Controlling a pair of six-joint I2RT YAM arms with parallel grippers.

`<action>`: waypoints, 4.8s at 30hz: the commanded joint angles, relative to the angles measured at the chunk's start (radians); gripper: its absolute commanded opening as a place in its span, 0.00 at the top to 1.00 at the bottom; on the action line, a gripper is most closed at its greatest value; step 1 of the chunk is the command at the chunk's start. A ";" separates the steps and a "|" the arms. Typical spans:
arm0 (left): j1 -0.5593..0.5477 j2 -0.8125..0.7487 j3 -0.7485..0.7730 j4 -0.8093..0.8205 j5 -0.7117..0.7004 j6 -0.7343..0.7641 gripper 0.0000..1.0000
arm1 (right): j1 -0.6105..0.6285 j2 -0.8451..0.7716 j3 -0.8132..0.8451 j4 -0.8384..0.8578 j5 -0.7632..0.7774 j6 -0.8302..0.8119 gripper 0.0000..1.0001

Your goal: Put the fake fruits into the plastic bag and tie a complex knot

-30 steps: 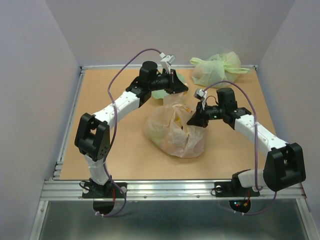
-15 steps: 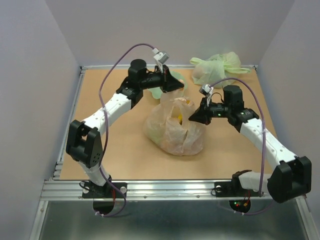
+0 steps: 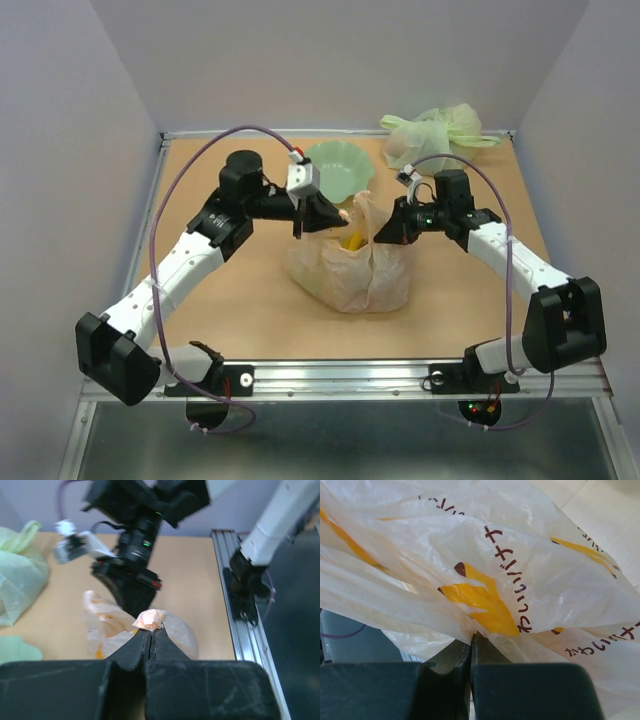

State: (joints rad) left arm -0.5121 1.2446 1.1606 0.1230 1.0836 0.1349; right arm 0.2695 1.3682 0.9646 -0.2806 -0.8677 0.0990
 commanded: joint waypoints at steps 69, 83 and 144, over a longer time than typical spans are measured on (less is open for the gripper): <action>-0.088 0.398 0.399 -0.903 -0.304 0.943 1.00 | -0.207 -0.311 -0.167 0.058 -0.025 -0.058 1.00; -0.097 0.429 0.484 -0.686 -0.320 0.801 0.49 | -0.207 -0.319 -0.175 0.058 -0.091 -0.088 1.00; 0.593 -0.184 -0.114 -1.068 0.073 1.215 0.01 | -0.204 -0.179 -0.193 0.190 0.095 0.298 1.00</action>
State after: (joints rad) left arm 0.0803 1.1458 1.1282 -0.8684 1.0389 1.1339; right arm 0.0711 1.1973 0.7811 -0.1440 -0.7452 0.4362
